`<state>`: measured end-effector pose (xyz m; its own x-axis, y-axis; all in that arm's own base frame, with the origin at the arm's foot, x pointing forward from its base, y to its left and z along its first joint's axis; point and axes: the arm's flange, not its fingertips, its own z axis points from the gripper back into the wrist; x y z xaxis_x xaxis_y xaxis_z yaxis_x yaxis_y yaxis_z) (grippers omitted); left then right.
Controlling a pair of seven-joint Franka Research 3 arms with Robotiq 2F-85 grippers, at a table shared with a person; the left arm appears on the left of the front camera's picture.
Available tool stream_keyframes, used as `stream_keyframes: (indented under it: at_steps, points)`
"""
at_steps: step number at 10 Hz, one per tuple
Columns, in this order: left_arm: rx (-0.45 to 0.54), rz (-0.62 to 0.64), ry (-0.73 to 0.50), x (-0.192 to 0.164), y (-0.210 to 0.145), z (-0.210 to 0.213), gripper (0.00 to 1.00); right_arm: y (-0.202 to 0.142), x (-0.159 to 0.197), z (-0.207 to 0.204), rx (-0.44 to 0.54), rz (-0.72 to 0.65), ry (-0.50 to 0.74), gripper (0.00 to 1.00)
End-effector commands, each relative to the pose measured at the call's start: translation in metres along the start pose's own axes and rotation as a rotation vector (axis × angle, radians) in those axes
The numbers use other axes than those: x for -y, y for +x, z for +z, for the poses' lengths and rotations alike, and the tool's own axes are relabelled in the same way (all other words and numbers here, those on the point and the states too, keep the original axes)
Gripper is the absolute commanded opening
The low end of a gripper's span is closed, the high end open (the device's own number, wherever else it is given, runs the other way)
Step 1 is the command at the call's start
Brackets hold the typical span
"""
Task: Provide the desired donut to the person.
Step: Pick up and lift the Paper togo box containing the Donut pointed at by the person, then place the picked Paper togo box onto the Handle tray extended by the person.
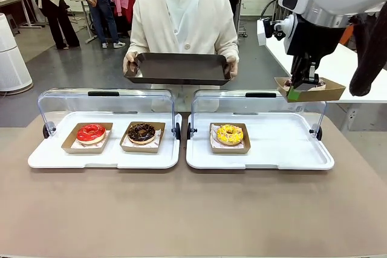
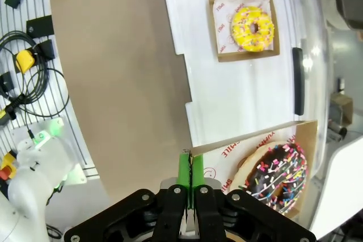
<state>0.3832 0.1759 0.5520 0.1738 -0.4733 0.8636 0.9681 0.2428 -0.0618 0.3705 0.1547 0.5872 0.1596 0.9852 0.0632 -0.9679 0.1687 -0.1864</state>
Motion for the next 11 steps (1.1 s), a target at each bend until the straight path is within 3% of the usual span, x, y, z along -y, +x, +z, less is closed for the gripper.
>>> stream_keyframes:
  at_steps: [1, 11]
  points:
    - [0.002, -0.011, -0.003, 0.0012, 0.0007, 0.0011, 1.00, -0.0023, -0.0023, 0.0006, -0.007, -0.008, -0.007, 0.00]
    - [0.002, -0.011, -0.003, 0.0012, 0.0007, 0.0011, 1.00, -0.0023, -0.0023, 0.0006, -0.007, -0.008, -0.007, 0.00]
